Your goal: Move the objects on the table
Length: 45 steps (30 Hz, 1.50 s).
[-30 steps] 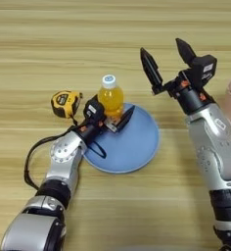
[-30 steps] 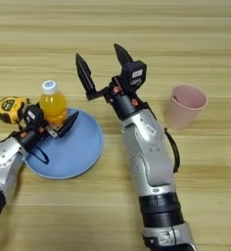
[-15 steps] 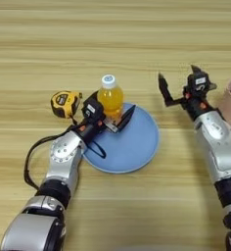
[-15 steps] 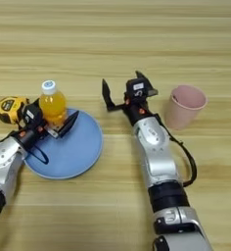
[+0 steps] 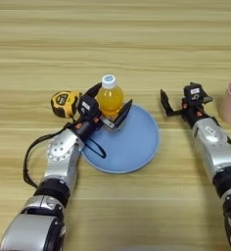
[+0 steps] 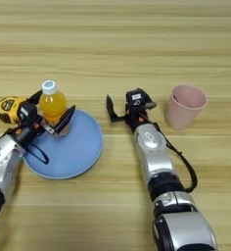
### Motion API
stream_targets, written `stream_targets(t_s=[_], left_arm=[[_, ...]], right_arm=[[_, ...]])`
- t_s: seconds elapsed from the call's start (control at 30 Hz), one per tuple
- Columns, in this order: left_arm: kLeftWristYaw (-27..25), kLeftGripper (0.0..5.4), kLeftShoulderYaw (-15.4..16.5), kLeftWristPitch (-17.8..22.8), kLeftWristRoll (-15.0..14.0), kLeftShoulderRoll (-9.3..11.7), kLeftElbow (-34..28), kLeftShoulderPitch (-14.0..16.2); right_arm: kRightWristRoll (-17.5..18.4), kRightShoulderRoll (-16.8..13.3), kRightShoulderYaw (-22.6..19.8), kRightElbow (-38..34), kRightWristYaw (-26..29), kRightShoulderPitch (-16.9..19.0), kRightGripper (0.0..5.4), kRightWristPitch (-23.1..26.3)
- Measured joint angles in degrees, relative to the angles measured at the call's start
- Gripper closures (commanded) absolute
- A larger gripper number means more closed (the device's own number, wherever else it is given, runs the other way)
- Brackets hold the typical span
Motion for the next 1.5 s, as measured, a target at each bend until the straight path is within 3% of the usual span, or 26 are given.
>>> stream_targets(t_s=[0.67, 0.93, 1.1, 1.4, 1.5], left_arm=[[-4.0, 1.86, 0.4, -0.1, -1.3, -0.5, -1.0, 0.4], [-4.6, 1.99, 1.1, 0.1, -2.8, -0.6, -2.6, 1.6], [-4.3, 1.99, 3.6, 0.3, -6.4, -0.6, -6.6, 1.8], [1.9, 1.99, 5.6, 3.7, -6.9, -0.4, -18.6, 4.0], [7.7, 1.99, 7.8, 5.4, -6.0, 1.3, -22.2, 4.2]], right_arm=[[0.0, 0.4, -0.2, 2.5, 0.2, -1.3, 0.00, -1.7], [0.1, 0.5, -0.3, 2.6, 0.2, -1.4, 0.00, -1.7], [0.1, 0.7, -0.3, 2.6, 0.0, -1.4, 0.00, -1.7], [0.0, 1.0, -0.3, 2.6, -0.5, -1.4, 0.00, -1.8], [-0.1, 1.2, -0.2, 2.6, -0.6, -1.5, 0.00, -1.8]])
